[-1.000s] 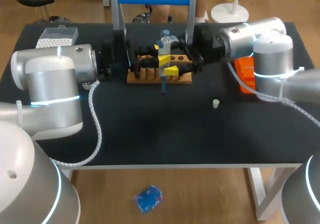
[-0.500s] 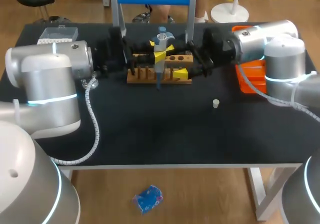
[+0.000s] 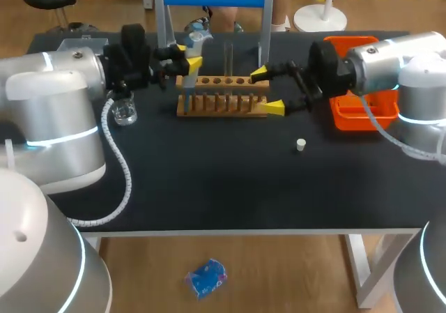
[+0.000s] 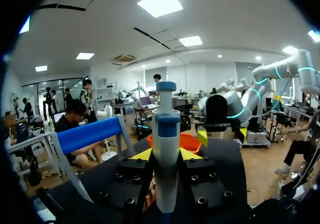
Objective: Invert the test tube, pick up the pipette, mount the tip to pipette, aspirate from beaker and dispense into the tube, eject the tip, return the pipette, and cap with the stopper.
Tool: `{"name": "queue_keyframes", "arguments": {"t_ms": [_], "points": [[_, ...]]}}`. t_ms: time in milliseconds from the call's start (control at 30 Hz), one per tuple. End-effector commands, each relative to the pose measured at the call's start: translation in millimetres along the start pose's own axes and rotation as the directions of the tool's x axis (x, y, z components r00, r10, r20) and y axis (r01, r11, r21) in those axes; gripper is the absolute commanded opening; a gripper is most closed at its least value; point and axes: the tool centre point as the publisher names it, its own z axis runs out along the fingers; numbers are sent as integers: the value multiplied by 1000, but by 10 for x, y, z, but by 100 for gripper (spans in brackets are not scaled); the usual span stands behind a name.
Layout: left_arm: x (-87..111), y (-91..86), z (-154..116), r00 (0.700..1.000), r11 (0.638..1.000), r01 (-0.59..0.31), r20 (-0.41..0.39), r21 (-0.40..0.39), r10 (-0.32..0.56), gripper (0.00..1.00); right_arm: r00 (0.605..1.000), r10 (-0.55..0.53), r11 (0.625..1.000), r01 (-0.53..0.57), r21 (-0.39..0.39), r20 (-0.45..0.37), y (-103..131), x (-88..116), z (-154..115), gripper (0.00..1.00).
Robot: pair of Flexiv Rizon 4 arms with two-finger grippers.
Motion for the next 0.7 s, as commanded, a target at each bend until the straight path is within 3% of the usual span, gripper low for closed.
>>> {"name": "queue_keyframes", "arguments": {"t_ms": [33,200,400,533,700], "points": [[-38,-102,-68,990,1000,22,142,4,-23,0,992,3,1000,-5,9,124,72,211,-120,100],[-244,-165,-71,969,998,66,239,-20,-60,0,973,16,1000,-21,17,232,125,262,-278,100],[-444,-249,-2,939,995,92,335,-31,-76,0,933,32,998,-48,36,358,243,175,-445,100],[-560,-322,25,904,990,142,407,10,-134,0,906,26,998,-50,45,423,334,79,-507,100],[-537,-368,29,909,987,155,387,32,-155,0,908,27,998,-46,36,419,361,61,-514,100]]}}
